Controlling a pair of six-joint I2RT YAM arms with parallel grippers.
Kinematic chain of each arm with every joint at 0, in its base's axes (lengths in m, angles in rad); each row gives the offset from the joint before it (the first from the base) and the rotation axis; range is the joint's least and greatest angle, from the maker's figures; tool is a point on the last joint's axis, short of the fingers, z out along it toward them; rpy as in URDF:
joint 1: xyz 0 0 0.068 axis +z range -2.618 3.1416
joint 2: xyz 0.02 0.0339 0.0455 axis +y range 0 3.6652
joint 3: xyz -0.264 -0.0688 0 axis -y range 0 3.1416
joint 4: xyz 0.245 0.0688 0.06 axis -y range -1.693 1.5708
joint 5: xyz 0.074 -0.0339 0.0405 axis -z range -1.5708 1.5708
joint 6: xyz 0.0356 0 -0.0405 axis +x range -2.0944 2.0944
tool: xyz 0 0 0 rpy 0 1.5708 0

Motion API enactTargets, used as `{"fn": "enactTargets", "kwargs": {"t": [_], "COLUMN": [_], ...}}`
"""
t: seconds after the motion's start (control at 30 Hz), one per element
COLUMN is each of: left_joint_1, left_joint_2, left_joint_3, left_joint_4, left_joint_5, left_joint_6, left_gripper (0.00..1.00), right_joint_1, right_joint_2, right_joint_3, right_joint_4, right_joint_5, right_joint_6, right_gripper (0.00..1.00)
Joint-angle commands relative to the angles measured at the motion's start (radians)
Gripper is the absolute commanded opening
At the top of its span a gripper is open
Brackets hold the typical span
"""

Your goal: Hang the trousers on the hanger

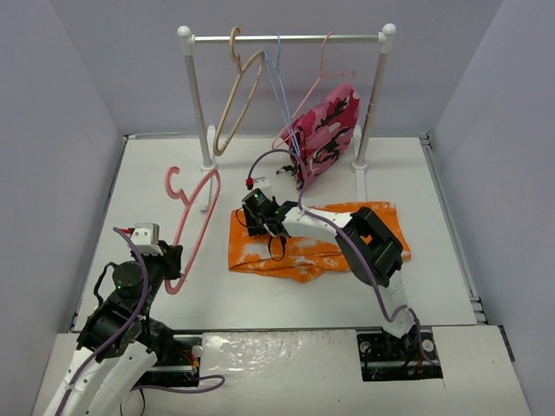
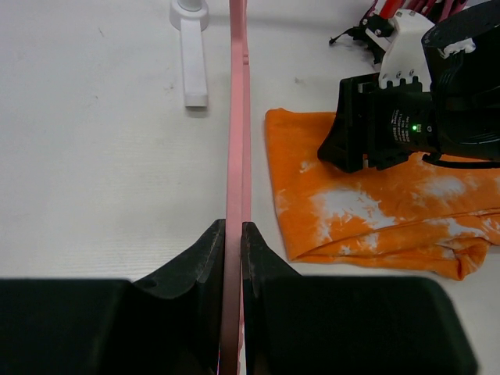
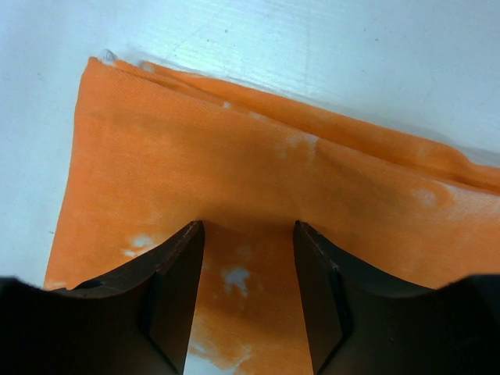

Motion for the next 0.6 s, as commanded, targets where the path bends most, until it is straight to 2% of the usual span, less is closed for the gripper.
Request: {"fn": "enactTargets", "kwargs": {"t": [0.0, 0.3, 0.57], "left_joint_1": [0.002, 0.002, 0.002], "left_joint_2": [0.004, -0.021, -0.04], "left_joint_3": [-0.001, 0.004, -0.012], "left_joint_4": [0.144, 0.065, 0.058], "left_joint_5": [-0.004, -0.146, -0.143], "left_joint_6": [-0.047, -0.075, -0.088], "left_gripper": [0.0, 0.0, 0.0], "right_joint_1": [0.075, 0.134, 0.146], "right_joint_2": [-0.076, 0.033, 0.159], "right_joint_3": [0.091, 0.258, 0.374], "right_joint_4": [-0.069, -0.177, -0.23], "right_joint_5": [0.047, 0.091, 0.118], "right_joint_6": [0.037, 0.101, 0.118], "right_gripper": [0.48, 0.52, 0.54]}}
